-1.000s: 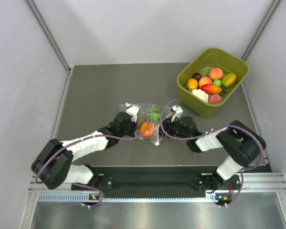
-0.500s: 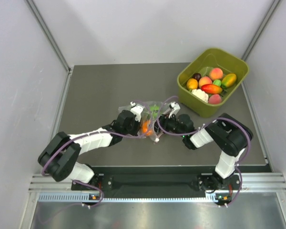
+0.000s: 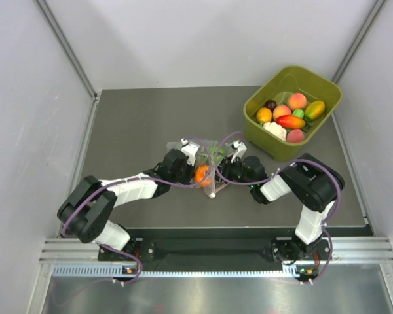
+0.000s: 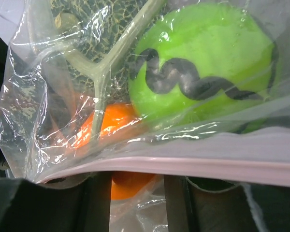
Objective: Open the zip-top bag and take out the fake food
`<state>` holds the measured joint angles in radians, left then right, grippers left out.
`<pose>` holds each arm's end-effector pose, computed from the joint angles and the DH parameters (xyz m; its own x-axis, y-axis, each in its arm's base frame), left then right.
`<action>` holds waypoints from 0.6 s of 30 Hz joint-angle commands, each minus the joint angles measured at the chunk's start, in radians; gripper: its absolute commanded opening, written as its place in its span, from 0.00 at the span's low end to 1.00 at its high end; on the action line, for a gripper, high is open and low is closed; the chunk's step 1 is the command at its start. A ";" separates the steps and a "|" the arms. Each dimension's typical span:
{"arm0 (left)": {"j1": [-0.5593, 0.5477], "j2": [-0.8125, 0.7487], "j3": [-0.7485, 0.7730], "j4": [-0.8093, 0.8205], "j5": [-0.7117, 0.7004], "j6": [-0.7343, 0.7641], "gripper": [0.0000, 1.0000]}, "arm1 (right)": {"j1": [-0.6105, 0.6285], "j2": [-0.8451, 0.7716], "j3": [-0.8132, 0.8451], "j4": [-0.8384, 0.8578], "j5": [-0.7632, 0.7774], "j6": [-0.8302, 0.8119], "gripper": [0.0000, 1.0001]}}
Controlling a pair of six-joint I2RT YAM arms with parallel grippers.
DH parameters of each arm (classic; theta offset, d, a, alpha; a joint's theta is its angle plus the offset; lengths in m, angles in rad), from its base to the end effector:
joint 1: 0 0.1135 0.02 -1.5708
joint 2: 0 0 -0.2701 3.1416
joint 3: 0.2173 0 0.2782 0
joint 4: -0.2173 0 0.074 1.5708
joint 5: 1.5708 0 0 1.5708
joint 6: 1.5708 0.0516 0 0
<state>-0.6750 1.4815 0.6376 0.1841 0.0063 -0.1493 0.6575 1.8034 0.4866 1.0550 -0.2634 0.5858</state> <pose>0.2500 -0.2005 0.1424 -0.5667 0.2631 -0.7808 0.5506 0.8259 -0.1213 0.2516 0.2112 0.0964 -0.6070 0.2057 -0.7676 -0.5443 0.5962 0.5902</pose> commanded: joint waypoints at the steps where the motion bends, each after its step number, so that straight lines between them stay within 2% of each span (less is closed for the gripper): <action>1: -0.006 0.003 0.019 0.063 0.041 -0.001 0.00 | 0.011 0.005 0.012 -0.032 -0.030 -0.023 0.11; 5: -0.006 -0.020 -0.003 0.057 0.003 -0.004 0.00 | 0.011 -0.053 -0.031 -0.067 0.048 -0.017 0.05; 8: -0.003 -0.043 -0.015 0.048 -0.038 -0.016 0.00 | 0.010 -0.165 -0.085 -0.119 0.150 -0.030 0.03; 13: 0.006 -0.067 -0.018 0.028 -0.066 -0.032 0.00 | 0.011 -0.427 -0.137 -0.344 0.313 -0.066 0.02; 18: 0.014 -0.101 -0.027 0.011 -0.095 -0.053 0.00 | 0.010 -0.628 -0.148 -0.561 0.403 -0.095 0.01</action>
<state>-0.6758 1.4231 0.6262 0.1844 -0.0269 -0.1867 0.6609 1.2636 0.3443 0.6441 0.0280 0.5327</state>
